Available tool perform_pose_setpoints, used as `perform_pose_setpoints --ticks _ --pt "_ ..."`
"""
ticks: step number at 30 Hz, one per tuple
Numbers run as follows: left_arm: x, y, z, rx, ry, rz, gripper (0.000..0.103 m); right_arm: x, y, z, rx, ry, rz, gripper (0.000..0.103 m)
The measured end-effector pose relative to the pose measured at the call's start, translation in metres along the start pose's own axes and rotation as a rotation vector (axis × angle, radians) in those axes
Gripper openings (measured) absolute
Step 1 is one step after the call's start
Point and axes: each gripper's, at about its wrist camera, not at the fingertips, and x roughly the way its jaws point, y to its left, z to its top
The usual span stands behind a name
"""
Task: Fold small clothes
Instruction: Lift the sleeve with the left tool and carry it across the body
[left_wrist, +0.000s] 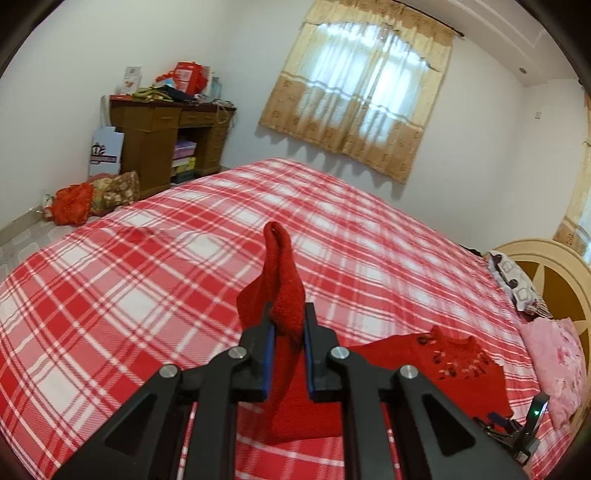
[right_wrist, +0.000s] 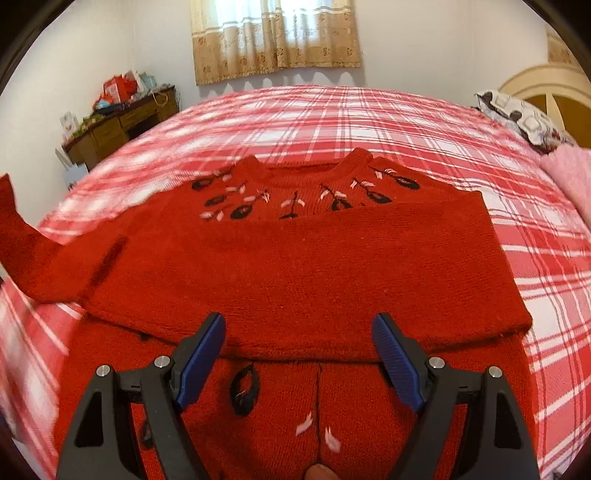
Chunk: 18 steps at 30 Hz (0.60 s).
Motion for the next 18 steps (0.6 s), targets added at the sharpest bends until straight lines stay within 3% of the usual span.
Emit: perform_pose_setpoints --ticks 13,18 --pt "0.010 -0.060 0.010 0.032 -0.001 -0.094 0.014 -0.069 -0.039 -0.011 0.018 -0.074 -0.019 0.082" --pt "0.011 -0.089 0.013 0.050 -0.003 -0.131 0.014 -0.077 -0.055 -0.025 0.039 -0.054 -0.034 0.082"
